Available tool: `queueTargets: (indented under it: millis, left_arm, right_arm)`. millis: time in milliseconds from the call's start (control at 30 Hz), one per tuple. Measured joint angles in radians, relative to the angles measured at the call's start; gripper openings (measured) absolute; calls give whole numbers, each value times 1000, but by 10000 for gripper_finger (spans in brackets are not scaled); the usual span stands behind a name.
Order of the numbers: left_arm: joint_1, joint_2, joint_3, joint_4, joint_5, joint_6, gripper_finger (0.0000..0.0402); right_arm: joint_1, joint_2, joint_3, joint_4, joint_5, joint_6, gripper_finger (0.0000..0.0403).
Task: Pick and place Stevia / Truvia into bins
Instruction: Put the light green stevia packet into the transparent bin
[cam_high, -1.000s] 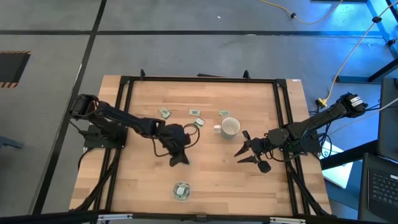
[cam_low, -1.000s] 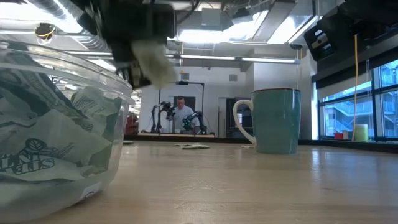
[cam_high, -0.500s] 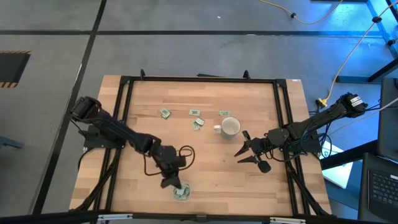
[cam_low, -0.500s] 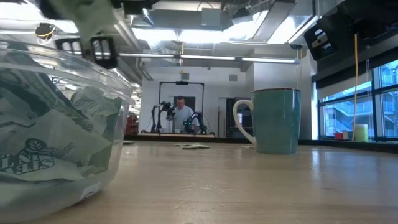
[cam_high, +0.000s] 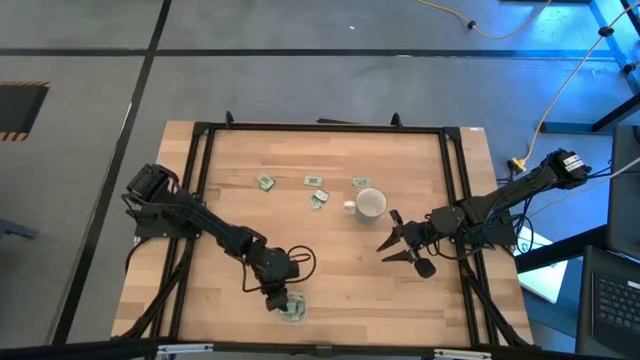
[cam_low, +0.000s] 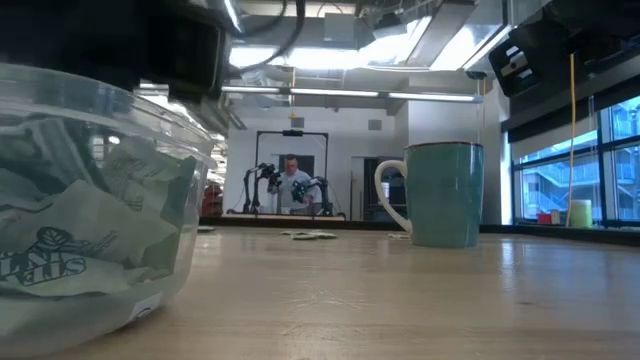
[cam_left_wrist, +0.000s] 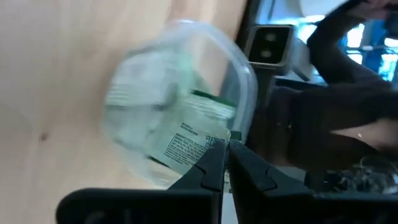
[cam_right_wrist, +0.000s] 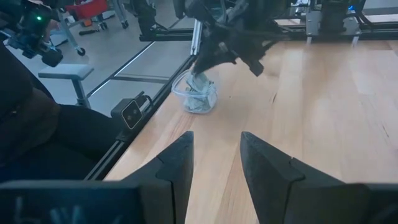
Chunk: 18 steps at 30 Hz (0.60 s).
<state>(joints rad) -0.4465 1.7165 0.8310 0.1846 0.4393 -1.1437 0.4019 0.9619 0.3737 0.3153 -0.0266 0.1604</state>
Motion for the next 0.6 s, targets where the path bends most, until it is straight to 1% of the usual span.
queueTargets:
  millis: [133, 300, 433, 600]
  left_arm:
    - [20, 11, 0, 1, 1, 4, 12]
    - [34, 7, 0, 33, 3, 66, 14]
    - [41, 6, 0, 30, 7, 111, 29]
    - [66, -26, 0, 33, 89, 135, 53]
  right_arm:
    - [0, 0, 0, 0, 0, -1, 136]
    - [0, 0, 0, -1, 0, -2, 136]
    - [0, 0, 0, -2, 0, -5, 136]
    - [0, 0, 0, -3, 0, -5, 136]
